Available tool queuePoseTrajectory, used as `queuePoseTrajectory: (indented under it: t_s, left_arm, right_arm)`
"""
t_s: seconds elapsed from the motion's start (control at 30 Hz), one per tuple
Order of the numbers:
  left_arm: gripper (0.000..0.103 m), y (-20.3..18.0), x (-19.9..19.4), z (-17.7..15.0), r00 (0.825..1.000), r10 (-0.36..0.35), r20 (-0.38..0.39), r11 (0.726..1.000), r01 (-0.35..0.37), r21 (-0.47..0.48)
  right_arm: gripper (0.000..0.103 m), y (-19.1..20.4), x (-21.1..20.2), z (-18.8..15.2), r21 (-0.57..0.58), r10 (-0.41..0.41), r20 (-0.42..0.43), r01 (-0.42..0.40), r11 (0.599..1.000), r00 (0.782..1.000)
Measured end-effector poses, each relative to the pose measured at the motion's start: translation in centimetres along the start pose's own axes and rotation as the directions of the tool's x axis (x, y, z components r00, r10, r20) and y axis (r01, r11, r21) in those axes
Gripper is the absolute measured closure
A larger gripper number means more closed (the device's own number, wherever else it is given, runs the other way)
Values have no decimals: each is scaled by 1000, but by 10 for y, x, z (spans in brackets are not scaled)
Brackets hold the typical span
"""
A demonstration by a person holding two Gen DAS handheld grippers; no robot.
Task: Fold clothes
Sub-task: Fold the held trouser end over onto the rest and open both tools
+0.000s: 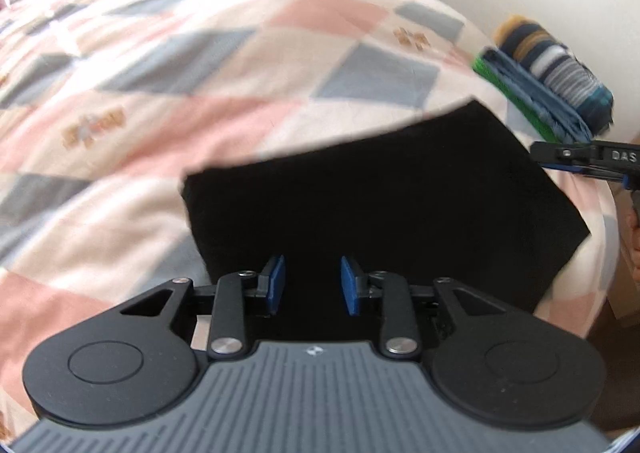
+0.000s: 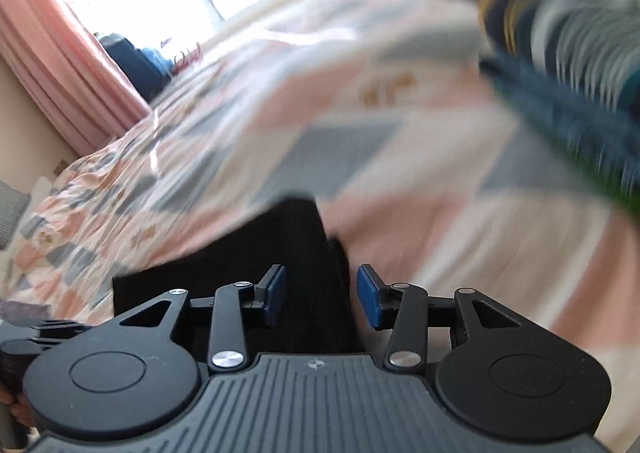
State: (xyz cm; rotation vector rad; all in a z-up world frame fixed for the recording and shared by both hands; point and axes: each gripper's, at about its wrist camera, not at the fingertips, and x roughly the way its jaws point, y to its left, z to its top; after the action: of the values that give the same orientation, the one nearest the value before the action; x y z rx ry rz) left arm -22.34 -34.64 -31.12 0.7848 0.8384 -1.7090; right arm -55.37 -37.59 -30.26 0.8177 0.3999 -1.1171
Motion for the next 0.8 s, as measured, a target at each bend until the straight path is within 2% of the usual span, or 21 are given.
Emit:
queuePoseTrajectory:
  t_s: [0.03, 0.1, 0.17, 0.23, 0.3, 0.37, 0.47, 0.5, 0.6, 0.7, 0.8]
  left_arm:
    - [77, 3, 0, 4, 1000, 11, 19, 1000, -11, -9]
    - [78, 10, 6, 13, 999, 14, 37, 999, -13, -43]
    - [78, 15, 15, 21, 998, 9, 63, 998, -5, -70]
    - [84, 22, 31, 28, 998, 33, 57, 997, -29, -73]
    - [96, 32, 55, 28, 999, 40, 18, 995, -38, -97]
    - [100, 41, 77, 26, 999, 34, -23, 991, -36, -127]
    - [100, 40, 94, 23, 998, 62, -28, 993, -64, -96]
    - [100, 38, 95, 25, 996, 82, -36, 993, -85, -77]
    - [100, 35, 79, 32, 994, 102, -30, 991, -104, -86]
    - [96, 37, 34, 28, 997, 71, 7, 989, -70, -131]
    - [95, 27, -8, 9, 998, 60, 7, 990, -59, -125]
  right_arm:
    - [61, 7, 4, 2, -59, -15, 19, 16, 998, 1000]
    - [75, 19, 19, 5, -149, -40, 38, 45, 988, 998]
    - [83, 24, 39, 3, -206, -62, 43, 70, 976, 997]
    - [83, 22, 63, -3, -249, -101, 6, 99, 963, 995]
    - [84, 14, 85, -12, -277, -139, -43, 121, 953, 989]
    - [84, 9, 96, -17, -292, -136, -60, 113, 950, 989]
    - [84, -1, 104, -11, -233, -118, -97, 93, 968, 988]
    - [79, -7, 104, -6, -186, -112, -114, 90, 978, 987]
    - [73, -17, 83, 10, -61, -73, -114, 66, 996, 991]
    - [74, -8, 44, 11, -71, -108, -34, 105, 992, 994]
    - [73, 7, 7, 3, -77, -121, 4, 121, 990, 993]
